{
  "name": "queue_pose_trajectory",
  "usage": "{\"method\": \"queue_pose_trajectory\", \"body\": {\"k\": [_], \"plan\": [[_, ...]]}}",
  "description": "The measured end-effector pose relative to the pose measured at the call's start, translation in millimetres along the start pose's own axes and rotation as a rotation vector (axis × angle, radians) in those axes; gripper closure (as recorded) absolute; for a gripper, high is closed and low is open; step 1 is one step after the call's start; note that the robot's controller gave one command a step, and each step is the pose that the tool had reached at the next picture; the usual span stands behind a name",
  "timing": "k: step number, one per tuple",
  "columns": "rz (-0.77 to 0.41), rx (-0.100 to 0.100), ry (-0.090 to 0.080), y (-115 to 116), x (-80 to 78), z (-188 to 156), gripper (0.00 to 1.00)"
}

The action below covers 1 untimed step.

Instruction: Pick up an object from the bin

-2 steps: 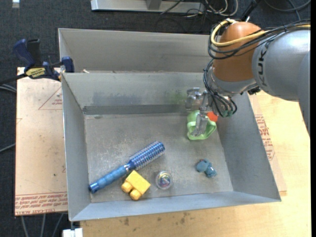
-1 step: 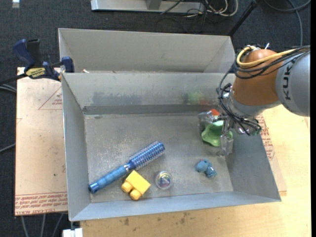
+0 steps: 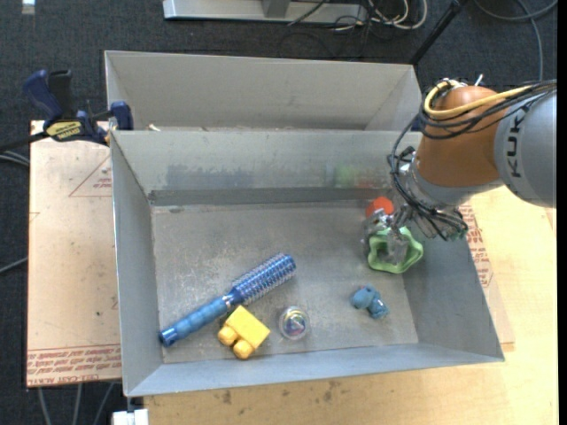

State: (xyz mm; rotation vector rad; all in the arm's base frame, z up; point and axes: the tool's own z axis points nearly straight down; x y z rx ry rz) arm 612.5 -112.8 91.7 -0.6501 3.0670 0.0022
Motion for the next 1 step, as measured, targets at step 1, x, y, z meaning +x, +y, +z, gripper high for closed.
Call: {"method": "queue_pose_trajectory", "body": {"k": [1], "plan": [[0.028,0.007,-0.005,-13.4,-0.7,-138.0,1.00]]}}
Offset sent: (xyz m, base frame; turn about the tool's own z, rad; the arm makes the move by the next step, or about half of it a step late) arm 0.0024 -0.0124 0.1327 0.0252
